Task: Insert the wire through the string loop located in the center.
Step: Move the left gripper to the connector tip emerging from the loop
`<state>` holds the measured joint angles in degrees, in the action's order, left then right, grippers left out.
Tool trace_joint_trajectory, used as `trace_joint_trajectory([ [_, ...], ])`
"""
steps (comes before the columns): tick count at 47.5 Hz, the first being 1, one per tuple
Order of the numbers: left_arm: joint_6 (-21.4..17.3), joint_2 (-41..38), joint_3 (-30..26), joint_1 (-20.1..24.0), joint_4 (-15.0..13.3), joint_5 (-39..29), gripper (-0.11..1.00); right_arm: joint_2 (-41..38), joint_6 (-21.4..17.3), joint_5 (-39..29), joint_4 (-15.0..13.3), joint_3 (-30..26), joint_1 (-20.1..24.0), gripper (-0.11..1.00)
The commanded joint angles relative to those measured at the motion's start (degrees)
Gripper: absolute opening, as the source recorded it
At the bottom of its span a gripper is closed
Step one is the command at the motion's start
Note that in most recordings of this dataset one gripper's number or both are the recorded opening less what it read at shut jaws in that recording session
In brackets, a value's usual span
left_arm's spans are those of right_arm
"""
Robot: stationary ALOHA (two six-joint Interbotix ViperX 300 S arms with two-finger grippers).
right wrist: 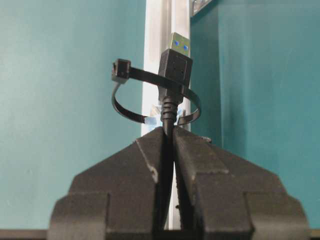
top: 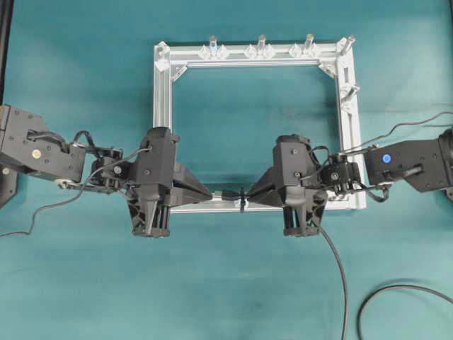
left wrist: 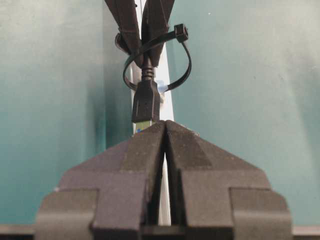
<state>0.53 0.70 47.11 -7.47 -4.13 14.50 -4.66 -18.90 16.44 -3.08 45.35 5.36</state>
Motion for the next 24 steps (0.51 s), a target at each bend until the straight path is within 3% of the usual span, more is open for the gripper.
trace_joint_trajectory([
  [1, 0.2, 1.2, -1.3, -0.3, 0.2, 0.2, 0.00, 0.7, 0.1, 0.4, -0.1, -1.0, -0.2, 0.07],
  [24, 0.2, 1.0, -3.4, -0.3, 0.2, -7.6, 0.01, 0.7, 0.1, 0.4, -0.1, -1.1, -0.2, 0.07],
])
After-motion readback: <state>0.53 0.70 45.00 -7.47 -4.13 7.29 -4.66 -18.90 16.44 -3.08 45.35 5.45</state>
